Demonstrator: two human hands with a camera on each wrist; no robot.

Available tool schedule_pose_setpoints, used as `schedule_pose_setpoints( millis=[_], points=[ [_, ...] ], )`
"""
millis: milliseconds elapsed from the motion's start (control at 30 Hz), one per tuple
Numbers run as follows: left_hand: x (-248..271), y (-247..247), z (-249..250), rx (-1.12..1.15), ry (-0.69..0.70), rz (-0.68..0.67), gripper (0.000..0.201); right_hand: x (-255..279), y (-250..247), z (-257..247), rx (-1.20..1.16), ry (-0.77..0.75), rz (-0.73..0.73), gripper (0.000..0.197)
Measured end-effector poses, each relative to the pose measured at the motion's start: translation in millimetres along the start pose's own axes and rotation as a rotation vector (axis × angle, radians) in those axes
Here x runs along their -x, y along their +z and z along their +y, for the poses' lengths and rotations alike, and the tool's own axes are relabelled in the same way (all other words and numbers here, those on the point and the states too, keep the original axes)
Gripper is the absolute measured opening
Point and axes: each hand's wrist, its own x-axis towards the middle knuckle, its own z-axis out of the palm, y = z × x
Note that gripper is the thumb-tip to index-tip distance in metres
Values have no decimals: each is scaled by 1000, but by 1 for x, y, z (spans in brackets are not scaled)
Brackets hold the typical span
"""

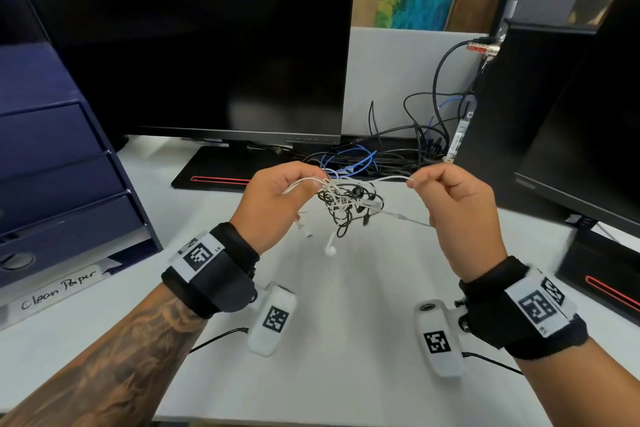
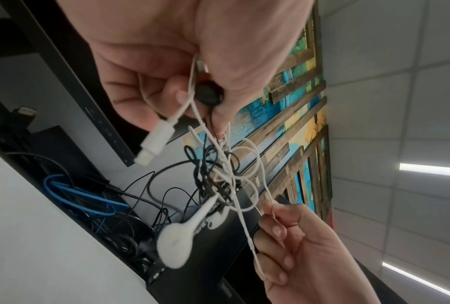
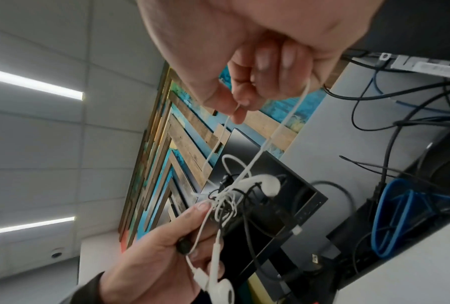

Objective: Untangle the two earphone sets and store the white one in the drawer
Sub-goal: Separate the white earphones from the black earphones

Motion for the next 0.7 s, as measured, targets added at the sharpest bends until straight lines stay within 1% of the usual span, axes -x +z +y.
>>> schedule_pose_setpoints(
  millis=[67,167,267,300,400,433,467,500,567,600,633,700],
  points=[
    [0,1,-1,8,-10,-3,16,0,0,3,23,-19,-3,18],
    [-1,2,-2,59,-37,-54,17,-1,0,7,9,0,-20,15],
    [2,5,0,117,-79,-90,19,0,0,6,-14,19,-79,15],
    [3,6,0,137,-90,-99,19,2,1,5,-10,24,-112,19],
    [6,10,4,165,-98,-124,16,7,5,3,16,66,-197,45],
    [7,11,5,172,-97,-129,15,9,7,2,20,85,-218,49],
    [7,12,5,182,-97,-131,14,9,8,2,28,91,-242,47],
    [8,12,6,190,-96,-131,14,10,9,4,41,84,-266,38],
    [9,13,8,191,-88,-128,13,11,10,7,58,55,-318,9],
    [10,13,8,185,-82,-125,13,12,10,9,58,50,-344,6],
    [10,13,9,179,-78,-123,13,12,10,10,52,45,-363,11],
    [10,12,10,174,-76,-124,13,12,11,11,39,36,-389,13]
  ],
)
